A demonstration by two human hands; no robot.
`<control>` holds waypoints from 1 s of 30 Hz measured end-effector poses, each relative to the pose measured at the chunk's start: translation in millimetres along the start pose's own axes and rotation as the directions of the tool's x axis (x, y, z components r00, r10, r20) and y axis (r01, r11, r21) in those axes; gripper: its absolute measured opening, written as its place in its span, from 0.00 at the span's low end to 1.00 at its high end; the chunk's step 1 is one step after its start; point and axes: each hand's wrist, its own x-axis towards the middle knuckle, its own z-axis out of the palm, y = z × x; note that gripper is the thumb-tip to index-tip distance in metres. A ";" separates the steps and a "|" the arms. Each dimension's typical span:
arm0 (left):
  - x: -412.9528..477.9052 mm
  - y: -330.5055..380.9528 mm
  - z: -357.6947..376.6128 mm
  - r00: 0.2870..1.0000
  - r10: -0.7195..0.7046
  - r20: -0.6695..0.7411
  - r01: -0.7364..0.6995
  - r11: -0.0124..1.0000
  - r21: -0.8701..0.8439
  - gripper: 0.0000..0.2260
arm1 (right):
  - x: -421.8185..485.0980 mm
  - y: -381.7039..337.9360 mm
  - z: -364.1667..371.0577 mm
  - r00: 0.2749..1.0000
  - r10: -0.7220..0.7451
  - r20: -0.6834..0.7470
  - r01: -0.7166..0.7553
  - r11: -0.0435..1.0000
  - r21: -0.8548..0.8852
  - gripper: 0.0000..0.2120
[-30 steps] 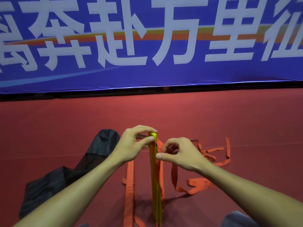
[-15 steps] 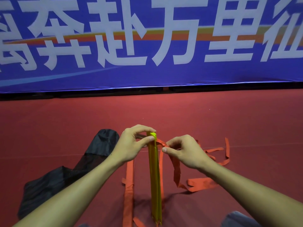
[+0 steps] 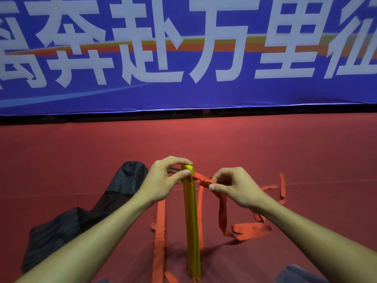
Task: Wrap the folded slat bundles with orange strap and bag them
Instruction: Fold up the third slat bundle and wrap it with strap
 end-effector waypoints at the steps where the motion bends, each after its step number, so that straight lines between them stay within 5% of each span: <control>1: -0.1 -0.2 -0.3 1.000 0.001 -0.001 -0.001 1.000 0.001 0.12 | 1.1 1.0 0.3 1.000 0.007 -0.012 -0.007 1.000 -0.005 0.05; 4: 0.5 -0.2 0.2 1.000 0.021 0.006 -0.021 1.000 0.008 0.13 | 2.6 3.4 -1.3 0.998 0.036 -0.044 -0.035 0.999 0.025 0.09; 8: 1.4 -2.1 0.5 0.997 0.081 -0.010 -0.080 0.993 0.089 0.14 | 4.8 6.4 0.0 0.998 0.006 -0.058 -0.014 0.989 -0.144 0.01; 16: 7.8 -0.3 7.2 0.988 0.101 -0.119 -0.074 0.974 0.214 0.10 | 4.5 -2.8 0.7 0.994 -0.101 -0.045 0.082 0.948 -0.308 0.05; 26: 1.8 14.3 10.3 0.970 -0.024 0.243 0.037 0.998 -0.050 0.16 | 2.3 0.0 -5.4 0.987 -0.125 -0.103 0.077 0.922 -0.378 0.07; 30: 1.3 14.0 15.2 0.972 0.003 0.235 0.007 0.999 -0.040 0.10 | 1.6 0.3 -8.1 0.989 -0.116 -0.095 0.070 0.917 -0.394 0.07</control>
